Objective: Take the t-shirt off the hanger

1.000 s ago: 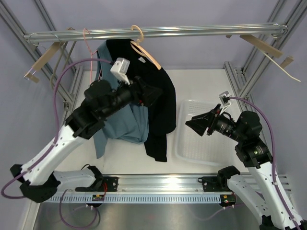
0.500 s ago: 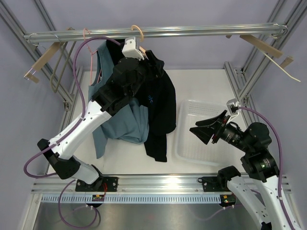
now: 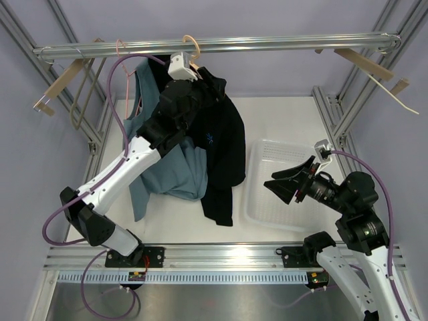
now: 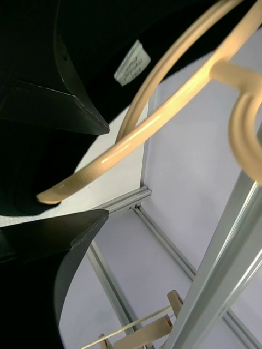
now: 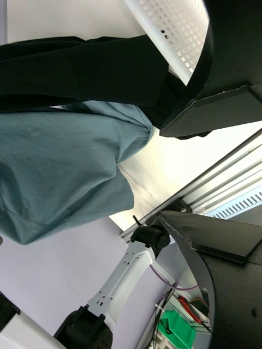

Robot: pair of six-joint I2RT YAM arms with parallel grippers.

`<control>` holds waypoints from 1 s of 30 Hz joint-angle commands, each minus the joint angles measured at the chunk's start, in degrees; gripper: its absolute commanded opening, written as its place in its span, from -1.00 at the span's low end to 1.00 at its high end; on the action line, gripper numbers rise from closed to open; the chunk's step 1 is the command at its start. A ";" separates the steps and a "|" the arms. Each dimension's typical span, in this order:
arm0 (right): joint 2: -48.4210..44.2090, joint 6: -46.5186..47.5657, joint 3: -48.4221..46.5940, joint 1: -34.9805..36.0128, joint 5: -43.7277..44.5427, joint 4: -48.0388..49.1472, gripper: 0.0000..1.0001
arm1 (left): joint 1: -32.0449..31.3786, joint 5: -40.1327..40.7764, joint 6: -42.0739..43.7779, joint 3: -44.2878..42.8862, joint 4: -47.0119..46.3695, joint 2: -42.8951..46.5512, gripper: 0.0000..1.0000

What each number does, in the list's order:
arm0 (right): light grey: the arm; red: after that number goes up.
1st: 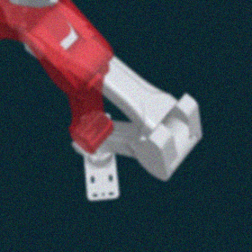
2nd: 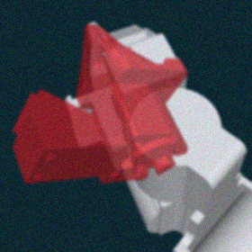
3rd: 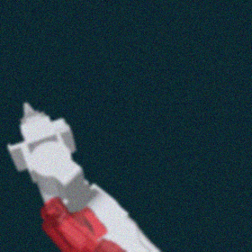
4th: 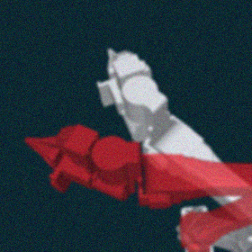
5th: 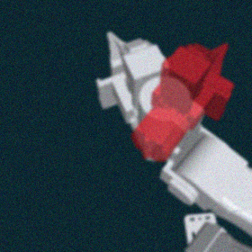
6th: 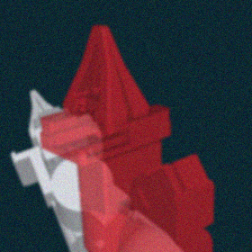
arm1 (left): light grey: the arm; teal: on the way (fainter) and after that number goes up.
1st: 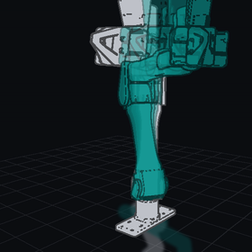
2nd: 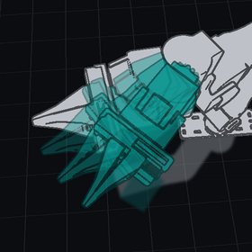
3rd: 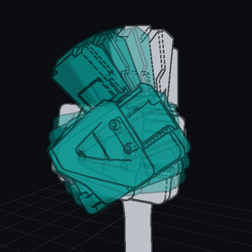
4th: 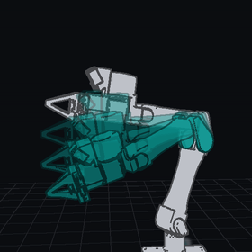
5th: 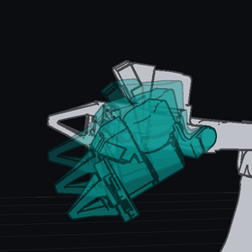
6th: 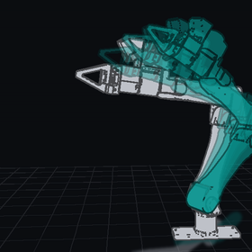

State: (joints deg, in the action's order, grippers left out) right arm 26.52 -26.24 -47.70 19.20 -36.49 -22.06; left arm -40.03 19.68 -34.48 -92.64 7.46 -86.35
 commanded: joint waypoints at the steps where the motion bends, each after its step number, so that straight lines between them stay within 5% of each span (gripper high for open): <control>1: 0.02 -1.45 0.68 0.57 -2.62 1.94 0.30 | -0.05 -2.10 -1.82 -0.26 -9.84 -1.10 0.22; 8: 0.28 -1.27 1.03 0.57 -2.27 1.41 0.29 | 0.04 -2.46 -2.61 1.32 -14.40 -1.81 -0.06; 15: 0.72 -2.06 1.30 0.57 -2.27 1.94 0.26 | 0.22 -0.87 -2.08 5.26 -17.92 0.55 -1.00; 25: 5.55 -3.91 2.00 1.80 -4.21 8.08 0.26 | 0.13 -10.44 -5.07 15.03 -22.93 13.99 -1.00; 30: 10.55 -2.60 0.42 10.05 2.37 10.20 0.35 | 0.22 -16.51 -8.22 16.88 -24.42 19.10 -1.00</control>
State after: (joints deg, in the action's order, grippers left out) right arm 34.85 -28.95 -45.93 25.21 -37.39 -15.66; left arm -39.70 8.69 -42.54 -74.89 -3.51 -73.28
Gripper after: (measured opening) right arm 0.662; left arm 0.076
